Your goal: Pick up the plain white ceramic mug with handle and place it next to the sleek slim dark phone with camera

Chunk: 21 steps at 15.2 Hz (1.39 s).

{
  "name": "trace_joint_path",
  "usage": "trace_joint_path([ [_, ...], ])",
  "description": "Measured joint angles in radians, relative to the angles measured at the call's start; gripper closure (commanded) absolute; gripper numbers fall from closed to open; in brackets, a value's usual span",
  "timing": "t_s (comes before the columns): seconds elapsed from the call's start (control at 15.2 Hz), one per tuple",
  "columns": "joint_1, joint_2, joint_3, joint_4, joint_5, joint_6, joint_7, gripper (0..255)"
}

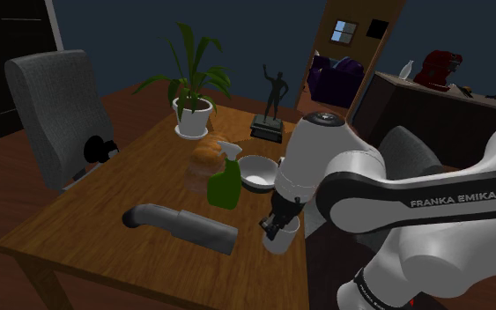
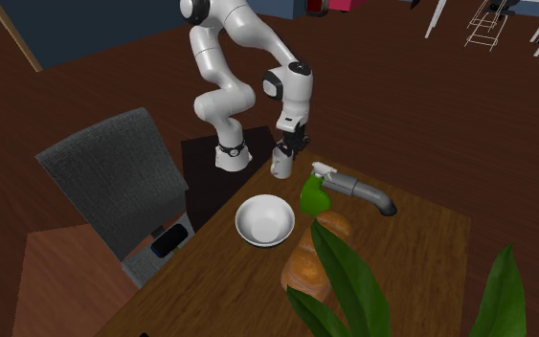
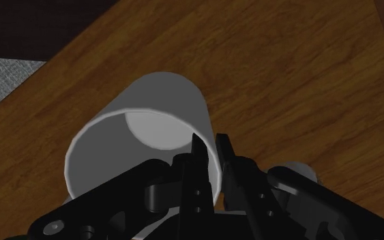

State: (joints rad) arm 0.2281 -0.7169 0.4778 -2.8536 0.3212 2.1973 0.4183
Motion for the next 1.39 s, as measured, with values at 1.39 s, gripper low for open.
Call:
trace_joint_path([
  [1.39,-0.017,-0.12,-0.09,0.213,-0.07,-0.331,-0.004,255],
])
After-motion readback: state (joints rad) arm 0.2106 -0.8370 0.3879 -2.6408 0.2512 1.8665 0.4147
